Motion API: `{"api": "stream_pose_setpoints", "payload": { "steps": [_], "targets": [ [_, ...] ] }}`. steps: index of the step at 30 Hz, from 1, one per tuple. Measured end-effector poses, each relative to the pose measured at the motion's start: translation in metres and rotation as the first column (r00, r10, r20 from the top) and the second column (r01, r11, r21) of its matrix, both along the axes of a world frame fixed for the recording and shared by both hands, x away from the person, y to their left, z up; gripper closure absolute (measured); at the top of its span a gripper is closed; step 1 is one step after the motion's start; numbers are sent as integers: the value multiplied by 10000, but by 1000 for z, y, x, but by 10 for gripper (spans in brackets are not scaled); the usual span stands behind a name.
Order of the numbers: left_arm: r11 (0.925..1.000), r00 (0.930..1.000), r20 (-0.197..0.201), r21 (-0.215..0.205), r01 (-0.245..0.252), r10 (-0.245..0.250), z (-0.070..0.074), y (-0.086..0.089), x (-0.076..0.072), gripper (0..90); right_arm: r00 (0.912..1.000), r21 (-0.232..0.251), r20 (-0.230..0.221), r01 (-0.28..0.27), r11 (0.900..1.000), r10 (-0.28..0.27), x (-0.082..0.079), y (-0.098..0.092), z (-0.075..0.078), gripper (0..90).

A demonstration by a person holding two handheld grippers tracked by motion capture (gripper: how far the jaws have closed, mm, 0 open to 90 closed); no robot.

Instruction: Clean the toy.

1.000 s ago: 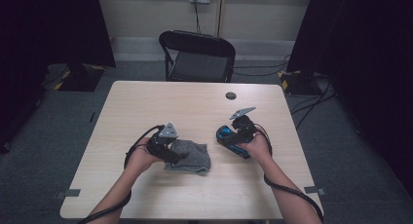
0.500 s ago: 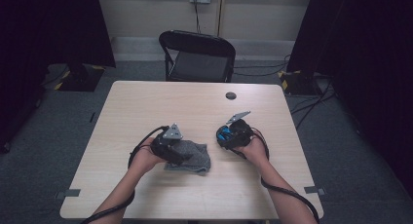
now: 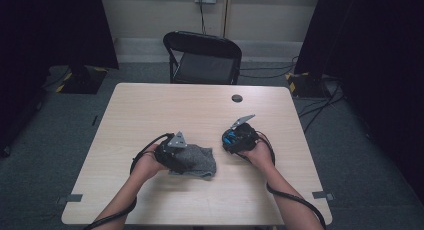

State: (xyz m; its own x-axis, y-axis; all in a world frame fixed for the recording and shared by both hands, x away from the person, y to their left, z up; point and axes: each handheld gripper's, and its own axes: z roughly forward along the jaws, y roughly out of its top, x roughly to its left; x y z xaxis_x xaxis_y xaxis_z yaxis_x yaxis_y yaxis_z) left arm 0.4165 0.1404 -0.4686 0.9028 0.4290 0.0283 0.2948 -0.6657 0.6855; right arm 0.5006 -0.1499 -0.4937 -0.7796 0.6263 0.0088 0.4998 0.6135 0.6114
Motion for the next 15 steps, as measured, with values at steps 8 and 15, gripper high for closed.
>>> {"api": "stream_pose_setpoints", "payload": {
  "steps": [8, 15],
  "targets": [
    [9996, 9973, -712, 253, -146, 164, -12, 3, 1, 164, 9996, -96, -77, -289, 9995, 288, -2, 1, 0, 130],
    [9995, 9964, -833, 277, -164, 187, -18, 5, 1, 145, 9993, -178, -165, -345, 9992, 342, -1, 1, 1, 129]
  ]
}}
